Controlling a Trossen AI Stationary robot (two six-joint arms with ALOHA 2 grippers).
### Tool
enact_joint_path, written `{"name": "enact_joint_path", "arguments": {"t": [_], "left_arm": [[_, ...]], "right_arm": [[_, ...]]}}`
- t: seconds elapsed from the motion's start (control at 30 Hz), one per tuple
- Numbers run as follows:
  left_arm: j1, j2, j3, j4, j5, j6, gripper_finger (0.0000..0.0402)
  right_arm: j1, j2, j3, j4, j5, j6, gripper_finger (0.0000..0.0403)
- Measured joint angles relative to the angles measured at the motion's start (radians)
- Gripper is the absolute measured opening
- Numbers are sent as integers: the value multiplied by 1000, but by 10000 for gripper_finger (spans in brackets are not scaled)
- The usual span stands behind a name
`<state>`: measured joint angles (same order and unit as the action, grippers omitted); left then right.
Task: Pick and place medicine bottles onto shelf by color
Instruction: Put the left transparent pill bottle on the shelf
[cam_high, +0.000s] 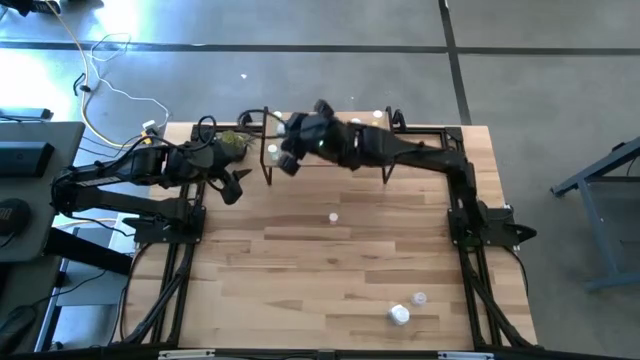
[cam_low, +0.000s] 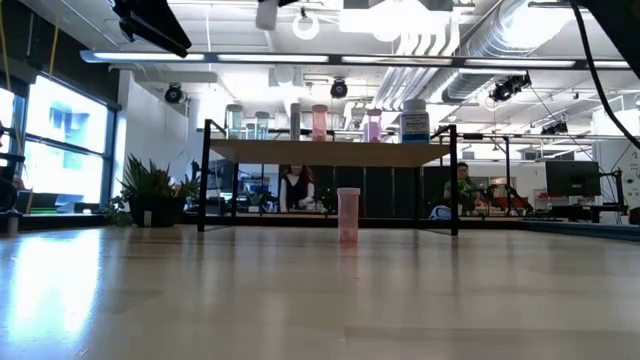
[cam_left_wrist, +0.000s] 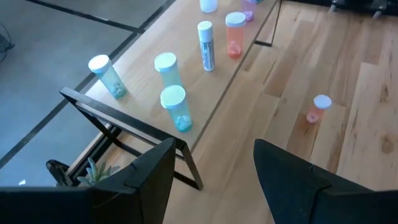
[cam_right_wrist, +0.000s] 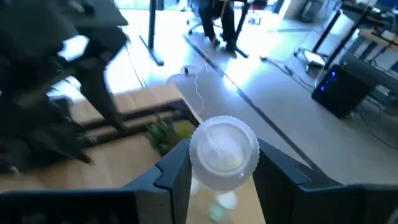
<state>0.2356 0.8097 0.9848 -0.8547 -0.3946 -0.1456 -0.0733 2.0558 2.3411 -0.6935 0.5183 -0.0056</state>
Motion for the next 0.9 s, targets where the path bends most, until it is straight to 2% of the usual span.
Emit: {"name": "enact_joint_path", "arguments": {"t": [0.2,0.37,0.67,0.9], "left_arm": [[0,1,0,55,-8,0,209],[0,1,0,158,-52,42,209],[0,12,0,341,-165,174,209],[26,34,1,399,-170,206,209]], "right_arm": [[-89,-23,4,4,-66,-79,128],[-169,-29,14,21,-178,-126,128],[-316,-31,12,-10,-377,-95,128],[-401,-18,-89,-21,-512,-36,128]]}}
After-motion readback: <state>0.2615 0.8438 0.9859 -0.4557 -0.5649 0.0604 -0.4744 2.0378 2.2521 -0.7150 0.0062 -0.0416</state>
